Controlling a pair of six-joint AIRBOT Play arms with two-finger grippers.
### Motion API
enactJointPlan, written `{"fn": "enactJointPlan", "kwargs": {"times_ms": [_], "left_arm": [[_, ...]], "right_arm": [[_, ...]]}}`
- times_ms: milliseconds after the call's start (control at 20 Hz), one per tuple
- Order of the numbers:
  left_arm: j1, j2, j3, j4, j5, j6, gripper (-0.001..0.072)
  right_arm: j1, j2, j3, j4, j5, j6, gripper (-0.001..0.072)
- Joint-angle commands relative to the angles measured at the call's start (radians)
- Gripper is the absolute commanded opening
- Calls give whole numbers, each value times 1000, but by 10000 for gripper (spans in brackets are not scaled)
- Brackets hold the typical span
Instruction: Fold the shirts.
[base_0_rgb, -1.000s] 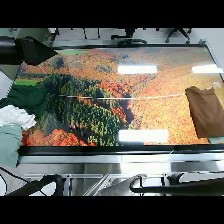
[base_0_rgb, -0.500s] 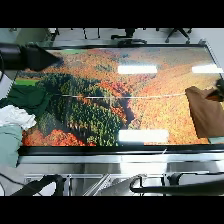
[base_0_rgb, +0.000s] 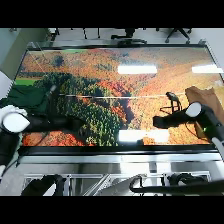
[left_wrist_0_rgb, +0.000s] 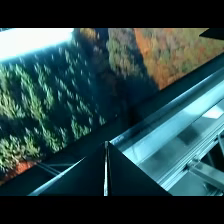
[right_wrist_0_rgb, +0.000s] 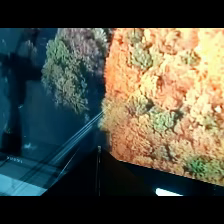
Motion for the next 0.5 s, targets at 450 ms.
{"fn": "enactJointPlan", "kwargs": {"times_ms": [450], "left_arm": [[-39,130,-149,-3,74,6,19]], "right_arm": [[63,62,-96,29,-84,5,22]]}}
